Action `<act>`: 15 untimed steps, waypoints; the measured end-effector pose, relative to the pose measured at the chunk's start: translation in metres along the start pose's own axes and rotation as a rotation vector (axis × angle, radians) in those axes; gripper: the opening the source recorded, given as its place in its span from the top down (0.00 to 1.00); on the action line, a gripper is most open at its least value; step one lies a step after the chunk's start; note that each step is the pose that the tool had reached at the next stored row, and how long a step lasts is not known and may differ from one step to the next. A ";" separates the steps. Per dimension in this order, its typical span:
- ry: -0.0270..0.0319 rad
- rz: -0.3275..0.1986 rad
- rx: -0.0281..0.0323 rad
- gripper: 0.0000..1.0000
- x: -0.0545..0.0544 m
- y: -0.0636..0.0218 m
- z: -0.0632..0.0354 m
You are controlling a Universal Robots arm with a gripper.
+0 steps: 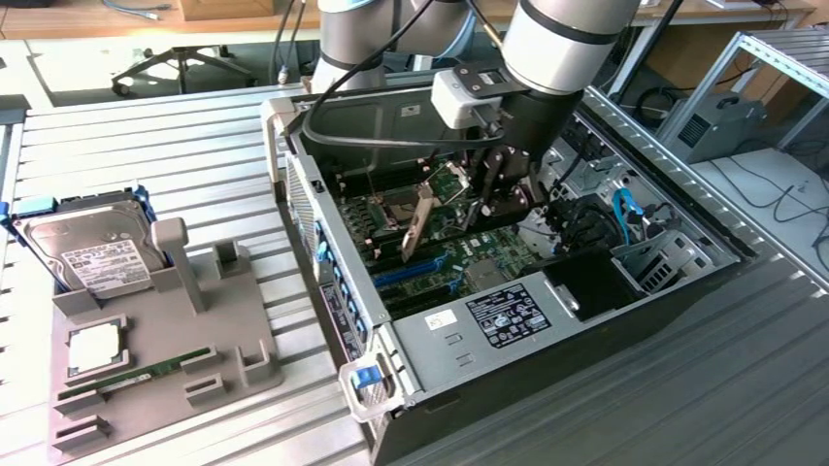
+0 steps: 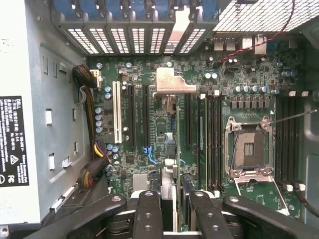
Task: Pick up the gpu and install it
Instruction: 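Insert the gpu into the slot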
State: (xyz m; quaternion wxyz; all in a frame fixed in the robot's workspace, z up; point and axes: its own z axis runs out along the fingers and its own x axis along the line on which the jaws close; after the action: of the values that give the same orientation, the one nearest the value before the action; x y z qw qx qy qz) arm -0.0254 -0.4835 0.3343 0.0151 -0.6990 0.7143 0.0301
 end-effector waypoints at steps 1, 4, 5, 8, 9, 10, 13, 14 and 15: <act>0.0000 0.000 0.0000 0.73 -0.001 0.0002 0.0001; -0.0001 0.000 0.0000 0.73 -0.005 0.0003 0.0003; 0.0001 0.000 0.0000 0.73 -0.006 0.0003 0.0004; 0.0000 0.000 0.0000 0.73 -0.007 0.0007 0.0006; 0.0000 0.000 0.0000 0.73 -0.007 0.0011 0.0007; -0.0001 0.000 0.0000 0.73 -0.008 0.0015 0.0009; 0.0002 0.000 -0.0001 0.73 -0.008 0.0038 0.0010; 0.0002 0.000 -0.0001 0.73 -0.008 0.0046 0.0010; 0.0001 0.000 0.0000 0.73 -0.008 0.0053 0.0011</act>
State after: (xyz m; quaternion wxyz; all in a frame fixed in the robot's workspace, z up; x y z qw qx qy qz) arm -0.0306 -0.4758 0.3339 0.0151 -0.6990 0.7143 0.0300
